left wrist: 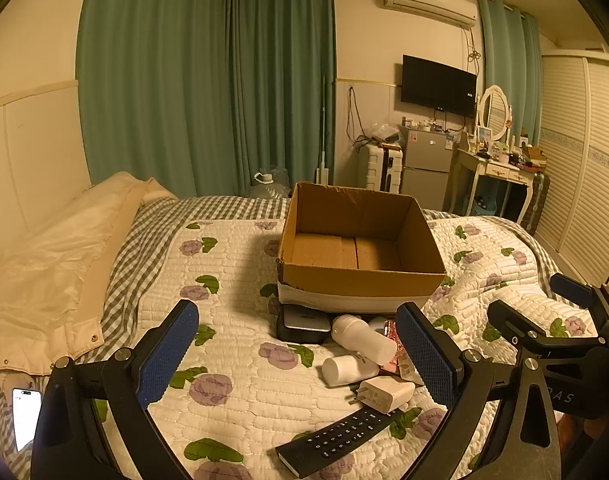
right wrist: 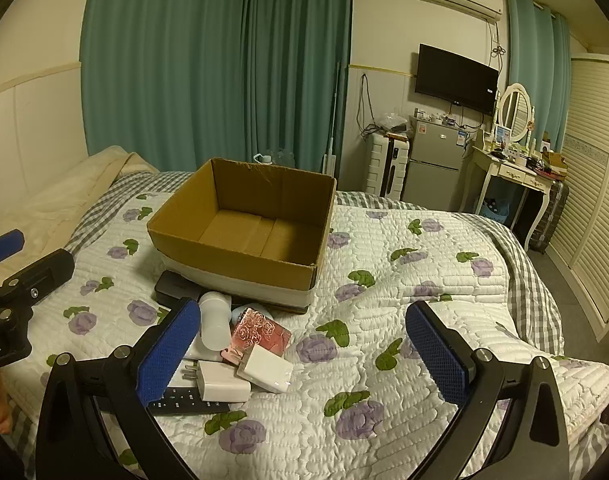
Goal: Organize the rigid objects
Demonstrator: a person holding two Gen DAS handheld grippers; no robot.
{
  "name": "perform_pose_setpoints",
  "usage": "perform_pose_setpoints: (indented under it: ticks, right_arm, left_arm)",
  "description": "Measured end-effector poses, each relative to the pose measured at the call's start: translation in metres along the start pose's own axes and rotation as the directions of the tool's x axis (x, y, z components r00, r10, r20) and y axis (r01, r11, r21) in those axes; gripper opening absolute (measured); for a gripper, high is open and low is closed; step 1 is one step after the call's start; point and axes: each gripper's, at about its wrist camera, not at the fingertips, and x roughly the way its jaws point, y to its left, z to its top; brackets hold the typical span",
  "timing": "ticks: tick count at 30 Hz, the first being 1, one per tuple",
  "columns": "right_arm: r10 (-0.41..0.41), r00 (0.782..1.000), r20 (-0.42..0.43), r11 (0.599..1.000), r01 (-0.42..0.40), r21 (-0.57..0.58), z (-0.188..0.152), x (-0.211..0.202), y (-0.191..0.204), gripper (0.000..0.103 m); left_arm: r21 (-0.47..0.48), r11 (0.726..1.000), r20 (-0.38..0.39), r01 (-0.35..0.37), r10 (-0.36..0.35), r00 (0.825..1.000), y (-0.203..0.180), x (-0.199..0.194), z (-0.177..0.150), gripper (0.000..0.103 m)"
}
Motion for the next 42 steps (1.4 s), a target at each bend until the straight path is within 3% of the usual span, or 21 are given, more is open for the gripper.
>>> perform_pose_setpoints:
  ticks: [42]
  right_arm:
    - [0.001, 1.000, -0.005, 1.000, -0.001, -0.008, -0.0053, 0.0028, 0.0042, 0.103]
  left_arm:
    - [-0.001, 1.000, 0.000, 0.001, -0.001, 1.000, -0.0003, 0.0000, -0.0003, 0.101]
